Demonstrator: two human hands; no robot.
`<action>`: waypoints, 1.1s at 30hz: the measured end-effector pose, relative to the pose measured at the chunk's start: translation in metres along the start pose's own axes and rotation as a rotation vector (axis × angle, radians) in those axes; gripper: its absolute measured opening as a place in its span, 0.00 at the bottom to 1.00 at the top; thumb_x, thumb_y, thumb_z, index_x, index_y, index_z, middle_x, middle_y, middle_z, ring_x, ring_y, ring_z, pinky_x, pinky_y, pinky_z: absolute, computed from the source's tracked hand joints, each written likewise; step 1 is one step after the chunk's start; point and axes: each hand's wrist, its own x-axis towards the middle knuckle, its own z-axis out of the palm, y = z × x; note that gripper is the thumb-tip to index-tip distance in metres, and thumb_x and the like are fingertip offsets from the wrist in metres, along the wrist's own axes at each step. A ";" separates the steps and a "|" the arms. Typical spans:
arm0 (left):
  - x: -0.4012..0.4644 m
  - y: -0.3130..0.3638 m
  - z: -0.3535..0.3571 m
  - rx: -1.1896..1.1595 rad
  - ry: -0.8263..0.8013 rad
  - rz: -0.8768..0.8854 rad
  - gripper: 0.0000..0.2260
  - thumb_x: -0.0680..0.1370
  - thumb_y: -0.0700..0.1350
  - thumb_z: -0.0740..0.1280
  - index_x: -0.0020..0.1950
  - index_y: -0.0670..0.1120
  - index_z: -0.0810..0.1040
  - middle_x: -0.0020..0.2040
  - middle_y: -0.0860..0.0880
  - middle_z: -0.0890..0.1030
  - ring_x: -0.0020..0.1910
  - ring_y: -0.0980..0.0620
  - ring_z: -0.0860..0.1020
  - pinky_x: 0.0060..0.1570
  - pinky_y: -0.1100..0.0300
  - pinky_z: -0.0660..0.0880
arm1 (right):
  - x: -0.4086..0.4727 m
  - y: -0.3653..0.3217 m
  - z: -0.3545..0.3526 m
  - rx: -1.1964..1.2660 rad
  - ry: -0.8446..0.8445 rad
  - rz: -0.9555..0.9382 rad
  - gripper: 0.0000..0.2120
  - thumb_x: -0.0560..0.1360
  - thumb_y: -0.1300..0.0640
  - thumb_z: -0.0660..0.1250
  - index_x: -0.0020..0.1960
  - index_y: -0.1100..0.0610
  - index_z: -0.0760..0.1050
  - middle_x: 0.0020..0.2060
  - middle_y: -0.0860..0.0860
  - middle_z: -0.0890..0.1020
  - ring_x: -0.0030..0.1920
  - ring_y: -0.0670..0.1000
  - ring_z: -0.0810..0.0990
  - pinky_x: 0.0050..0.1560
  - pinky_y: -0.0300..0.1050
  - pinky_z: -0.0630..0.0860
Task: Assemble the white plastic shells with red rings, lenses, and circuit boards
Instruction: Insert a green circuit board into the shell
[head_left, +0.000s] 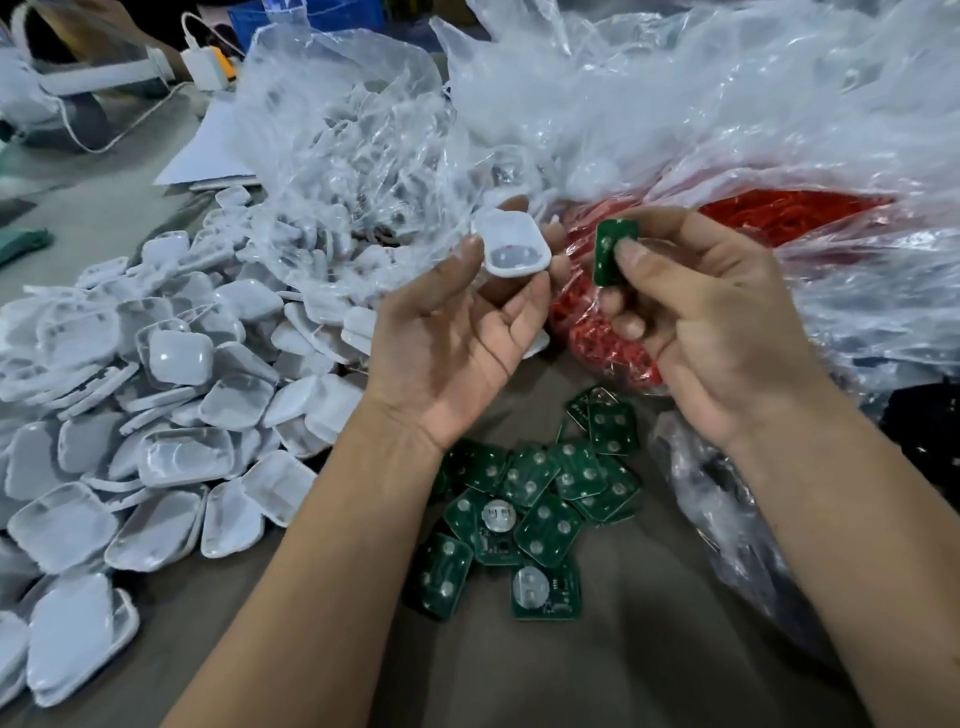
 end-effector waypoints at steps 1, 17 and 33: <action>0.000 0.000 0.000 0.004 -0.003 0.001 0.16 0.79 0.42 0.61 0.65 0.38 0.76 0.58 0.36 0.81 0.51 0.42 0.83 0.51 0.58 0.82 | -0.001 0.001 0.002 0.027 0.004 0.006 0.07 0.81 0.69 0.65 0.51 0.60 0.79 0.40 0.59 0.83 0.33 0.51 0.79 0.28 0.38 0.72; 0.003 -0.003 -0.008 0.134 -0.085 -0.077 0.20 0.71 0.29 0.70 0.61 0.42 0.81 0.64 0.34 0.80 0.61 0.33 0.81 0.56 0.51 0.83 | 0.001 0.000 -0.002 0.159 0.001 -0.156 0.13 0.79 0.71 0.66 0.46 0.55 0.83 0.42 0.50 0.84 0.38 0.47 0.74 0.31 0.40 0.68; 0.005 -0.013 -0.010 0.308 -0.025 0.039 0.18 0.70 0.27 0.70 0.58 0.39 0.80 0.57 0.38 0.84 0.55 0.44 0.85 0.53 0.56 0.82 | 0.005 0.006 -0.005 -0.065 0.121 -0.210 0.09 0.76 0.69 0.73 0.52 0.60 0.77 0.34 0.53 0.83 0.33 0.53 0.79 0.30 0.42 0.74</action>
